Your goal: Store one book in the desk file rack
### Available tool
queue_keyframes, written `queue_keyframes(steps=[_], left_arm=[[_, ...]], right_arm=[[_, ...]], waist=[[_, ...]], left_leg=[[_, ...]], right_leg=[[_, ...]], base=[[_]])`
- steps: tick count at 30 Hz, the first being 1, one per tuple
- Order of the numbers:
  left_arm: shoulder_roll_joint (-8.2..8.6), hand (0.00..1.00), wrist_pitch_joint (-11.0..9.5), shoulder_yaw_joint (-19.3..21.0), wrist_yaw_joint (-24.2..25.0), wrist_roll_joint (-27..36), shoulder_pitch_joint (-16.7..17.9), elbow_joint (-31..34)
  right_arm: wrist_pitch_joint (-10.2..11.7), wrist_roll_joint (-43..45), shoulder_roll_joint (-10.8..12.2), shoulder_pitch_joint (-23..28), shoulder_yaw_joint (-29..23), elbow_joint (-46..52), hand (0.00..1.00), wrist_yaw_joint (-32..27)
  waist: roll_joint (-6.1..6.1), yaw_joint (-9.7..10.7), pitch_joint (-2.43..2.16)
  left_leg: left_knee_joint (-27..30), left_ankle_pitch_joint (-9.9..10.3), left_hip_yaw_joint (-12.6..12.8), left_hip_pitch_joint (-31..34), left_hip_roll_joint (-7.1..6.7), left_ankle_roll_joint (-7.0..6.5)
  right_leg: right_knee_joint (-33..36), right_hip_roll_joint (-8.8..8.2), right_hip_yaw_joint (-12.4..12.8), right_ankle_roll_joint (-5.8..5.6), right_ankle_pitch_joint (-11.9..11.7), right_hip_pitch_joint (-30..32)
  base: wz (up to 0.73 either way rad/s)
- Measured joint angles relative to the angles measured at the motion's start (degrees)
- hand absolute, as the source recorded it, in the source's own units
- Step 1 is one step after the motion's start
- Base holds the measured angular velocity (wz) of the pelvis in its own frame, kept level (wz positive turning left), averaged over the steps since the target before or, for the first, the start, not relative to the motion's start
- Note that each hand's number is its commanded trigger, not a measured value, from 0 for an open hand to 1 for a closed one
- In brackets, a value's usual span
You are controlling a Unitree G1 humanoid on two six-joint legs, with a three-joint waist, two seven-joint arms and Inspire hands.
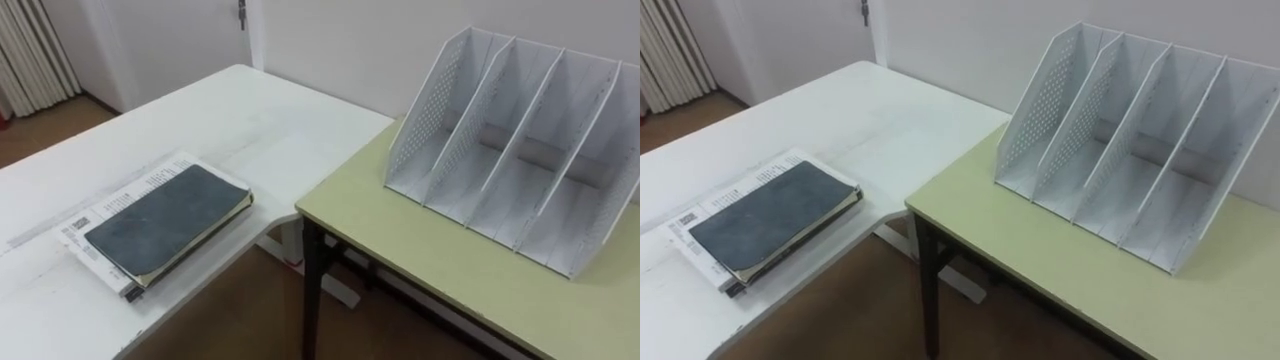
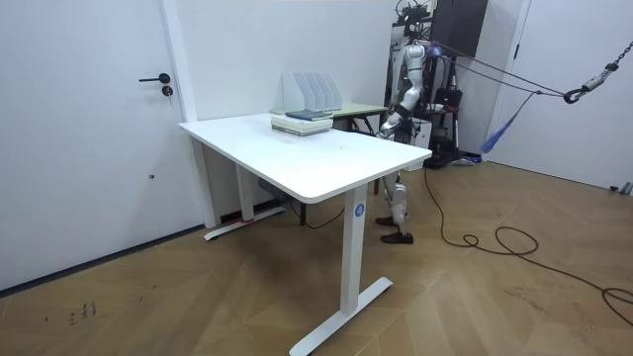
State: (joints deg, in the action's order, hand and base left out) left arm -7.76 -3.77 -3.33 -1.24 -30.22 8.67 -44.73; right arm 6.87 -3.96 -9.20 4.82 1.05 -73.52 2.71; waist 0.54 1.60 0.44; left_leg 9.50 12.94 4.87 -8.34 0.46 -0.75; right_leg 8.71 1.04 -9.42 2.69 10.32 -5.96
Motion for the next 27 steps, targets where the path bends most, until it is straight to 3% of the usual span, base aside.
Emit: queue_keyframes(steps=[6, 11, 18, 21, 24, 27], left_arm=[[-0.18, 0.00, -0.31, -7.02, -1.57, -12.43, -1.27, 10.20], [-2.11, 0.00, -0.11, -11.25, -1.87, -20.49, -1.67, 22.01], [-3.27, 0.00, -0.36, -12.82, -6.33, -24.22, -3.22, 26.57], [-4.45, 0.00, -0.39, -12.89, -7.67, -25.31, -3.21, 31.43], [-4.77, 0.00, -1.60, -12.24, -12.84, -27.94, -3.48, 36.16], [-4.83, 0.00, -2.80, -11.02, -17.00, -29.09, -4.12, 36.76]], right_arm=[[-0.10, 0.15, -0.02, -1.07, 0.65, 0.02, 0.00, -0.06], [-0.16, 0.04, -0.25, -1.62, 1.80, -0.03, 0.00, -0.08], [-0.16, 0.05, -0.31, -1.72, 2.29, -0.02, 0.00, -0.70], [-0.10, 0.61, -0.32, -1.79, 2.21, 0.13, 0.00, -0.65], [-0.06, 0.66, -0.32, -1.78, 2.02, -0.20, 0.00, -0.66], [-0.05, 1.57, -0.33, -1.60, 1.29, -0.34, 0.00, -0.74]], waist=[[-0.55, 1.50, -0.02], [-0.38, 2.89, 0.04], [-0.77, 3.33, -0.15], [-0.75, 3.52, -0.08], [-0.67, 3.57, -0.03], [-0.81, 3.76, -0.16]], left_leg=[[-0.14, 0.00, 0.60, -0.11, 0.00, 0.00], [-0.11, 0.00, 0.56, 0.02, -0.02, 0.01], [-0.15, 0.00, 0.38, -0.30, -0.02, 0.01], [-0.13, 0.00, 0.03, -0.16, -0.02, 0.01], [-0.14, 0.00, -0.33, -0.22, -0.15, 0.00], [-0.13, 0.00, -0.30, -0.28, -0.23, 0.00]], right_leg=[[-0.01, 0.07, 0.72, -0.08, -0.09, -0.44], [-0.30, 0.06, 0.63, -0.07, -0.09, -0.12], [-0.11, 0.09, 1.00, -0.07, -0.11, -0.75], [-0.17, 0.10, 0.95, -0.04, -0.13, -0.64], [-0.33, 0.06, 0.96, -0.06, -0.15, -0.79], [-1.10, 0.09, 0.92, -0.20, -0.40, -1.08]], base=[[-0.06], [0.01], [-0.03], [0.04], [0.09], [0.04]])
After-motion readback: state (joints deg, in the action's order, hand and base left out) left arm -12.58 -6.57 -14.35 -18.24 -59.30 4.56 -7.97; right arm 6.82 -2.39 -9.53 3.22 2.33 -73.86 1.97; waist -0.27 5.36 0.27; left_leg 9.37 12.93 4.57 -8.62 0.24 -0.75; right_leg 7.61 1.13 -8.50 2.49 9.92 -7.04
